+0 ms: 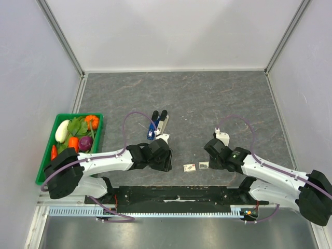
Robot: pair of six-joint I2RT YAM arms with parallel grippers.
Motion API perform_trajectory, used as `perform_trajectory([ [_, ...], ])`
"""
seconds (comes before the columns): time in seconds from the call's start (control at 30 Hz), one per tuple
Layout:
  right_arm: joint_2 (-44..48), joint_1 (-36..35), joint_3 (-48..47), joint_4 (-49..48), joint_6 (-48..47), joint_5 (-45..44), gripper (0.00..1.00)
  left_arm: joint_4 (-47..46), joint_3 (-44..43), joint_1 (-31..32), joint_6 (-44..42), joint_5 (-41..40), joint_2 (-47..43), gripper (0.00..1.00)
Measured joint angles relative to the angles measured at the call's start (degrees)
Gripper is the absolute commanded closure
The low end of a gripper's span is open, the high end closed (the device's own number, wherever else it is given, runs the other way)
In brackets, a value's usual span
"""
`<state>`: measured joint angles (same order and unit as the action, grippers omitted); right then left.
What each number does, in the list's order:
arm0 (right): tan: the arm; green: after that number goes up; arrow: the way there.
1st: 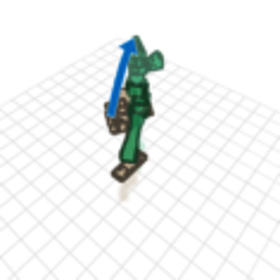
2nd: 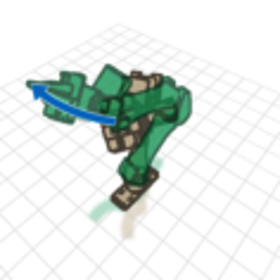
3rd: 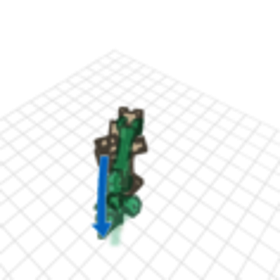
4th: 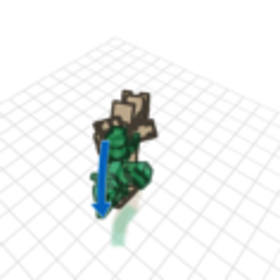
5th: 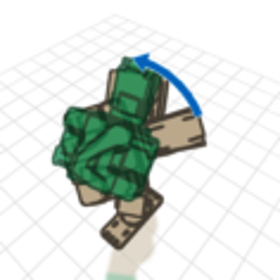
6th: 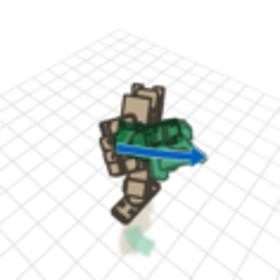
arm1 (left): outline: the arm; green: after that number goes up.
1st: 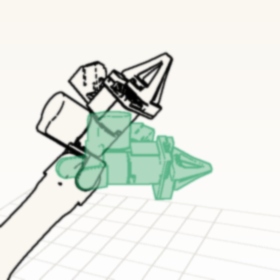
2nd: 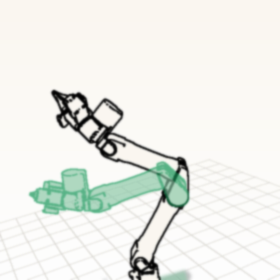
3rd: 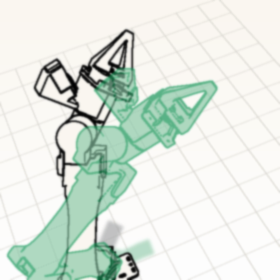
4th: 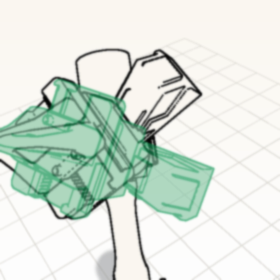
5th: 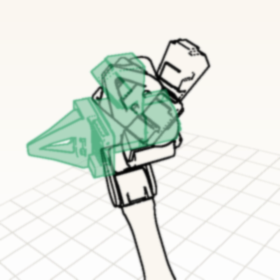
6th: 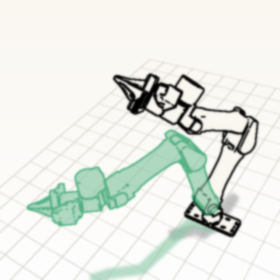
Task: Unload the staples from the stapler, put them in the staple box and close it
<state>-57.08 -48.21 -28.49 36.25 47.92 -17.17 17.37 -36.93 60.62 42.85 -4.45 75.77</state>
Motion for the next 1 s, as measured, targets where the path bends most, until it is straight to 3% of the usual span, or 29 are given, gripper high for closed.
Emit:
perform_trajectory([
  [0.57,-4.0,0.0,0.0,-2.2,0.1,0.7,0.76,-1.7,-1.0,0.6,0.0,0.0,3.0,0.41],
  [0.87,-5.1,0.0,0.1,-2.9,0.5,0.6,1.0,-2.3,-1.7,0.6,0.0,0.1,4.0,0.41],
  [1.0,-5.4,0.0,0.1,-3.1,0.5,0.6,1.0,-3.2,-2.4,0.7,0.0,0.5,5.6,0.42],
])
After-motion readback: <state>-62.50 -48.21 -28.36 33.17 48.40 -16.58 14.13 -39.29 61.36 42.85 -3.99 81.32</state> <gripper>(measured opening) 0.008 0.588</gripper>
